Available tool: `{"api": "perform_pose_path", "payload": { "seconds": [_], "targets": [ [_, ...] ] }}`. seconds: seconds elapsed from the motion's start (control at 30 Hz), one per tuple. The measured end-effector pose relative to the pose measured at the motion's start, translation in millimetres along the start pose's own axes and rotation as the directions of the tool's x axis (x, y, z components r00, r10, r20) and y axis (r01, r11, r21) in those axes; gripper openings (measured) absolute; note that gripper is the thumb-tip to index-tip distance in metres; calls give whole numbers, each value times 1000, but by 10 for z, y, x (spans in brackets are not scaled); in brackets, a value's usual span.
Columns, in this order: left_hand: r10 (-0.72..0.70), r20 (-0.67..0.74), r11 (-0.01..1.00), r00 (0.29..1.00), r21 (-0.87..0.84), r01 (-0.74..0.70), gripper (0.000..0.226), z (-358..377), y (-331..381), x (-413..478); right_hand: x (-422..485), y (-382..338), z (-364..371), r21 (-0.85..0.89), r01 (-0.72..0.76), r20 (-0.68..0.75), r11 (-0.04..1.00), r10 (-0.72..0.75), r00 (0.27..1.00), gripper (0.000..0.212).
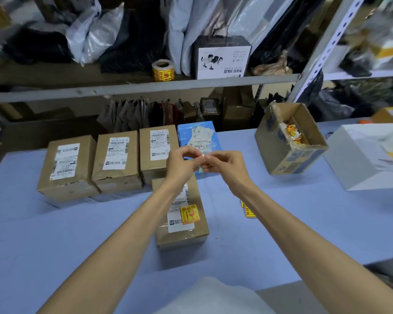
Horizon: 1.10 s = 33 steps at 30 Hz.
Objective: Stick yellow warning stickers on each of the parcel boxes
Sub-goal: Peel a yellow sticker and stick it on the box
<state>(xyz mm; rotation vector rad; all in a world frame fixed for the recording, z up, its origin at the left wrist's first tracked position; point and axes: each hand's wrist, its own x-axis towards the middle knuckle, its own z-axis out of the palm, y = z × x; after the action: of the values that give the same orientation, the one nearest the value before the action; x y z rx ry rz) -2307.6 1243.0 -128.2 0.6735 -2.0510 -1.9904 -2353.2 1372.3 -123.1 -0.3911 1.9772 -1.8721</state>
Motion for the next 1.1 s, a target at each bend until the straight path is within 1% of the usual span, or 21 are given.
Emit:
{"api": "perform_pose_path", "payload": {
  "seconds": [0.1, 0.2, 0.3, 0.4, 0.53, 0.63, 0.73, 0.83, 0.9, 0.97, 1.1],
  "targets": [
    [23, -13, 999, 1000, 24, -22, 13, 188, 1, 3, -13, -10, -134, -56, 10, -36, 998, -12, 999, 14],
    [60, 27, 996, 998, 59, -62, 14, 473, 41, 73, -14, -51, -392, -109, 14, -134, 994, -28, 991, 14],
    [104, 122, 985, 987, 126, -119, 5, 847, 142, 176, 25, -80, -769, -201, 32, -247, 979, -82, 966, 15],
    [127, 259, 969, 957, 174, -176, 5, 1256, 238, 303, 70, -94, -1221, -297, 22, -314, 955, -119, 942, 13],
    [261, 415, 845, 872, 338, -414, 5, 1836, 479, 584, 185, -203, -1841, -395, -7, -425, 918, -176, 888, 11],
    [299, 482, 733, 823, 437, -522, 4, 2232, 679, 856, 362, -310, -2271, -470, -79, -499, 879, -191, 845, 5],
    [259, 523, 599, 812, 572, -560, 13, 2525, 787, 1116, 633, -343, -2633, -587, -119, -492, 801, -237, 837, 2],
    [196, 535, 535, 822, 644, -547, 19, 2678, 829, 1258, 914, -306, -2873, -688, -197, -477, 699, -231, 848, 16],
    [167, 533, 528, 830, 662, -531, 20, 2710, 833, 1296, 1040, -263, -2948, -710, -240, -458, 662, -176, 871, 22],
    [148, 522, 540, 840, 669, -511, 20, 2694, 813, 1323, 1105, -232, -2963, -710, -249, -439, 659, -137, 888, 23],
    [134, 474, 575, 870, 678, -458, 18, 2543, 748, 1306, 1087, -213, -2879, -740, -219, -391, 636, -141, 909, 21]
  ]
}}
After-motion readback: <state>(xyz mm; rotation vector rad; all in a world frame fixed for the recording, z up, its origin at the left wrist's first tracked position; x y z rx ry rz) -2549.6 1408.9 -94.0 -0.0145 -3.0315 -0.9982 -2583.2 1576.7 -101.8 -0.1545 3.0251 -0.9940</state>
